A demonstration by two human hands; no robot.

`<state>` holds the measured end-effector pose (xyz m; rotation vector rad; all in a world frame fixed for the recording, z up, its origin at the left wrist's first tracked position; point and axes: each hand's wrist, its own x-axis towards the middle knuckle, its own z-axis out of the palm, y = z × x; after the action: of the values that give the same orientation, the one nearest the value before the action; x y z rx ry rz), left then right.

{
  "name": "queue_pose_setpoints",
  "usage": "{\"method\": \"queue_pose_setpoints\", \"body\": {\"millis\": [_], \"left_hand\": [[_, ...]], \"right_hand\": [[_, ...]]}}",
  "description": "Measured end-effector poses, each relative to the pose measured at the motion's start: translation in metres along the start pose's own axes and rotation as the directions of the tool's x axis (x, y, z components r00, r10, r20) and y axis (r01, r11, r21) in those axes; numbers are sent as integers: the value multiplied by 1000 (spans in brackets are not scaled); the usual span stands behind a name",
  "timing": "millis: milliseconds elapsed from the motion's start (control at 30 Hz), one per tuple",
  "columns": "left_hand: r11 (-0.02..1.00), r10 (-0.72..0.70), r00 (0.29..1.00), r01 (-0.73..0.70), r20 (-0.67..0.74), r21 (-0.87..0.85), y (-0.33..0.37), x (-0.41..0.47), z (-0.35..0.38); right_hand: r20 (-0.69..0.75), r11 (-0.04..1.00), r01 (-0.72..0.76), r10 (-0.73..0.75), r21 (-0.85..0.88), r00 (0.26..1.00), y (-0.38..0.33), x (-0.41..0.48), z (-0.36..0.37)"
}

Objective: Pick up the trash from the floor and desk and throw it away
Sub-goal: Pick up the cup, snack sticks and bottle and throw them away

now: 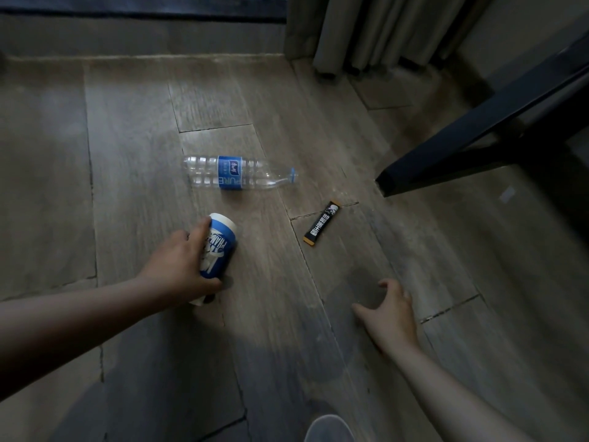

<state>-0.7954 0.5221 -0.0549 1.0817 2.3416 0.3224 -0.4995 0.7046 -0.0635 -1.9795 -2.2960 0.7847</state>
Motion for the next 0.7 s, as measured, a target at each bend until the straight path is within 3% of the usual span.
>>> {"method": "queue_pose_setpoints", "body": {"millis": [67,200,400,567,633,700], "left_hand": [[1000,-3,1000,3,2,-2,0,0,0],[1000,6,1000,-6,-6,8,0,0,0],[1000,0,1000,0,-11,19,-1,0,0],[1000,14,1000,-13,-19,15,-3,0,1],[1000,10,1000,-10,-19,9,-2,-1,0],[1000,14,1000,-14,-11,-2,-1,-2,-2]], "right_hand": [[-11,995,-41,40,-88,999,2,-4,1],[111,976,-92,115,-196,987,9,-9,1],[72,999,42,-39,-34,997,11,-15,-4],[-14,923,350,-352,158,936,-13,-11,3],[17,906,400,-406,138,914,-26,-4,5],[29,948,319,-319,27,947,-28,3,10]]}}
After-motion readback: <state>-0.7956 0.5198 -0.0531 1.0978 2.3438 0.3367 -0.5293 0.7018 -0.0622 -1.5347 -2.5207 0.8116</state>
